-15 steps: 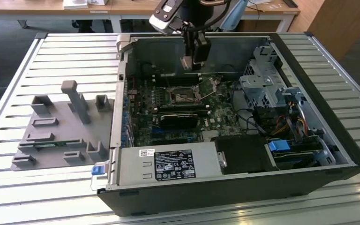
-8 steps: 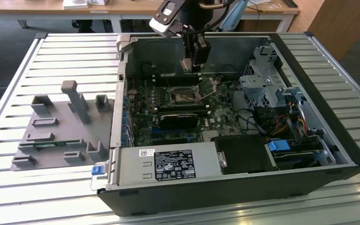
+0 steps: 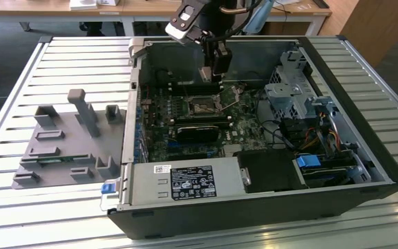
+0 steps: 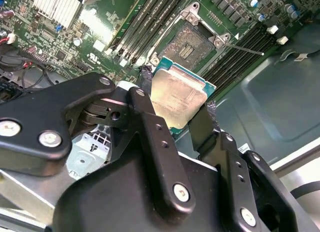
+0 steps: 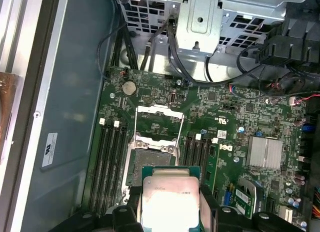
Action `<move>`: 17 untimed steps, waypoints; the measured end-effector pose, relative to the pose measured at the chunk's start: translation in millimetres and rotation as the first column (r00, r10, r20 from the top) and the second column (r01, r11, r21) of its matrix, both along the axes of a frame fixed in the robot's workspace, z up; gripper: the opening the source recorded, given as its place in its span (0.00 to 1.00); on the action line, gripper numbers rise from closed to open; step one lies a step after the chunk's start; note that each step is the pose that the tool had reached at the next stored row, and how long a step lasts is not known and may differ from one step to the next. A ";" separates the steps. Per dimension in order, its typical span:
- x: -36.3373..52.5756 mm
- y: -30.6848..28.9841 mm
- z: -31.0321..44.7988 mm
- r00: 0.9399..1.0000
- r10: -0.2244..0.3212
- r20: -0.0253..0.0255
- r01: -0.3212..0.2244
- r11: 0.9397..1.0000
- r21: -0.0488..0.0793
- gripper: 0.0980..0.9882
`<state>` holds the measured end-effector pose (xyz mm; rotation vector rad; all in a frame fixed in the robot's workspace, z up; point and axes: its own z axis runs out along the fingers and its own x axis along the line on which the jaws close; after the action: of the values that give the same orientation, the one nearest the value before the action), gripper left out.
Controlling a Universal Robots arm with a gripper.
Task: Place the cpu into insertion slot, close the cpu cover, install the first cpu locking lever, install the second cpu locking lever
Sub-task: 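Place the cpu into insertion slot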
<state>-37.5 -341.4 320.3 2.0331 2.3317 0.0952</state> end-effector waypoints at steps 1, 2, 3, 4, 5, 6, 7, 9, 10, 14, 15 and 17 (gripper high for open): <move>0.0 0.0 -1.0 1.000 0.000 0.000 0.000 1.000 0.000 0.50; 0.0 0.0 -2.1 1.000 0.000 -0.001 0.000 1.000 0.000 0.50; 0.0 0.0 -3.3 1.000 0.000 -0.001 0.000 1.000 0.000 0.50; 0.1 0.0 -4.6 1.000 0.000 -0.001 0.000 1.000 0.000 0.50; 0.1 0.0 -5.7 1.000 0.000 -0.001 0.000 1.000 0.000 0.50; 0.1 0.0 -6.4 1.000 -0.001 -0.001 0.001 1.000 0.000 0.50; 0.1 0.0 -7.1 1.000 -0.004 -0.001 0.004 1.000 0.000 0.50; 0.1 0.0 -8.5 1.000 -0.021 -0.001 0.021 1.000 -0.001 0.50; 0.1 0.0 -9.3 0.999 -0.035 -0.001 0.035 0.999 -0.002 0.50; 0.1 0.0 -12.3 0.998 -0.069 -0.001 0.069 0.998 -0.002 0.50; 0.1 0.1 -13.2 0.997 -0.073 -0.001 0.073 0.997 -0.002 0.50; 0.1 0.3 -15.9 0.997 -0.077 -0.001 0.077 0.997 -0.002 0.50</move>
<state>-37.5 -341.1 304.3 2.1195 2.2500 0.0894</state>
